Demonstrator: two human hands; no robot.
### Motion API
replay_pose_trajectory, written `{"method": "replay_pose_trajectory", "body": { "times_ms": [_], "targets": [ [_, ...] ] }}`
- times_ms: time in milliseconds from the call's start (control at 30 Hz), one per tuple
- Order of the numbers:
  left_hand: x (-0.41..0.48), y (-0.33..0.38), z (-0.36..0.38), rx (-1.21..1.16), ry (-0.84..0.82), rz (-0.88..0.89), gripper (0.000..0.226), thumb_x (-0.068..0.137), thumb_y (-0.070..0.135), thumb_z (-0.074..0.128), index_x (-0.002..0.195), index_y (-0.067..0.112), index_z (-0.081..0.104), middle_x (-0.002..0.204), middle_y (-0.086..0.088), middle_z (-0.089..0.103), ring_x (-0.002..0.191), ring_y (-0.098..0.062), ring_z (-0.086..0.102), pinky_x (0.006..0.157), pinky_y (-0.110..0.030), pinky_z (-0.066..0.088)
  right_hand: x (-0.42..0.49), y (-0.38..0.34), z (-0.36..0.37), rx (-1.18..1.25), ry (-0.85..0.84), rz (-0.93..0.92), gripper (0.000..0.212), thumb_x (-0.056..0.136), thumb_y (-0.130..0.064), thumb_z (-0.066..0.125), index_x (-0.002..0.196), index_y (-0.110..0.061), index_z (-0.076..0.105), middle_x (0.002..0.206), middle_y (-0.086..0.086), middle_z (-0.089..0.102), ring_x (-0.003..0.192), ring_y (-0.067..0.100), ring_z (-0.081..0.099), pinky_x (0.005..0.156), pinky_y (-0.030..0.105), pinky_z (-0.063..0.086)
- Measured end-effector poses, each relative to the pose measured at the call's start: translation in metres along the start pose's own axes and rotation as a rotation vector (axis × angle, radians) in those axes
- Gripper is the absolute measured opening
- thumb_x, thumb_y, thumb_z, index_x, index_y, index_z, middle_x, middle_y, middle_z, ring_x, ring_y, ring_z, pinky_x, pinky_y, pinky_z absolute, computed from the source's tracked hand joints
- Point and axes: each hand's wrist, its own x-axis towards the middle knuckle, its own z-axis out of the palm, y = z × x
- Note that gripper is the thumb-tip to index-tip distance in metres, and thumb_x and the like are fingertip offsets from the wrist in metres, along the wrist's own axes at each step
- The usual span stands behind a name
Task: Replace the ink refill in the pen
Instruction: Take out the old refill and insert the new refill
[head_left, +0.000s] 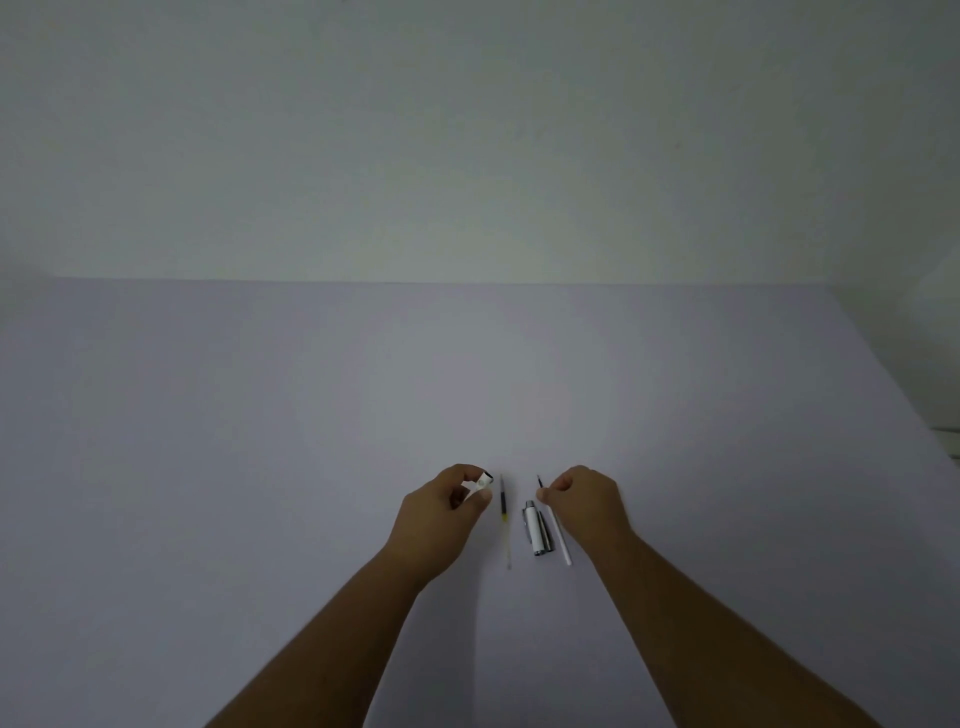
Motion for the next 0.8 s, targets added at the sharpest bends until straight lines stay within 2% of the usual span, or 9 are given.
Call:
{"method": "replay_pose_trajectory", "body": {
  "times_ms": [100,233,333,400,533,633,800],
  "targets": [
    [-0.001,-0.002,-0.002,-0.006,0.001,-0.001,0.013,0.091,0.033,0.054,0.102,0.034,0.061,0.089,0.001,0.062,0.062,-0.008,0.049,0.058,-0.018,0.041,0.001,0.001,0.002,-0.007,-0.002,0.006,0.020,0.084,-0.026,0.067,0.076,-0.008,0.061,0.071,0.004,0.058,0.066,0.015,0.053,0.049,0.015,0.035],
    [-0.002,-0.003,-0.005,-0.030,0.013,0.001,0.011,0.091,0.033,0.055,0.100,0.034,0.061,0.085,0.002,0.061,0.059,-0.008,0.047,0.056,-0.019,0.040,0.000,0.000,0.000,-0.011,0.016,-0.006,0.032,0.085,-0.028,0.065,0.062,-0.012,0.050,0.057,0.001,0.047,0.050,0.011,0.043,0.048,0.021,0.035],
    [-0.003,-0.004,-0.008,-0.043,0.031,-0.001,0.013,0.091,0.032,0.055,0.102,0.032,0.062,0.083,0.004,0.060,0.058,-0.007,0.046,0.056,-0.018,0.039,-0.002,-0.006,0.001,0.026,0.053,-0.054,0.019,0.087,-0.025,0.062,0.074,-0.012,0.057,0.074,0.002,0.060,0.071,0.016,0.056,0.068,0.028,0.048],
    [-0.005,-0.006,-0.010,-0.034,0.040,-0.004,0.017,0.091,0.033,0.055,0.105,0.030,0.063,0.084,0.004,0.061,0.060,-0.007,0.047,0.057,-0.018,0.040,-0.004,-0.015,0.005,-0.012,0.035,-0.104,0.015,0.088,-0.025,0.060,0.078,-0.014,0.060,0.082,0.004,0.063,0.079,0.019,0.059,0.076,0.031,0.050],
    [-0.008,-0.010,-0.011,0.001,0.051,-0.014,0.018,0.090,0.033,0.056,0.107,0.029,0.063,0.085,0.007,0.061,0.067,-0.007,0.052,0.059,-0.017,0.042,-0.004,-0.037,0.021,-0.234,-0.042,-0.118,0.027,0.088,-0.037,0.056,0.087,-0.012,0.067,0.095,0.008,0.071,0.092,0.027,0.065,0.077,0.033,0.052],
    [-0.011,-0.016,-0.014,0.004,0.053,-0.028,0.017,0.090,0.033,0.057,0.106,0.029,0.063,0.084,0.010,0.060,0.072,-0.008,0.054,0.062,-0.017,0.043,-0.003,-0.042,0.032,-0.448,0.013,-0.097,0.041,0.085,-0.048,0.055,0.099,-0.011,0.068,0.103,0.008,0.070,0.102,0.028,0.060,0.077,0.033,0.050],
    [-0.014,-0.024,-0.022,0.028,0.057,-0.039,0.020,0.090,0.034,0.056,0.108,0.029,0.063,0.091,0.007,0.061,0.081,-0.010,0.057,0.064,-0.016,0.044,-0.004,-0.046,0.041,-0.489,0.040,-0.055,0.034,0.086,-0.038,0.053,0.102,-0.011,0.067,0.107,0.007,0.069,0.107,0.026,0.058,0.081,0.034,0.051]
  ]
}}
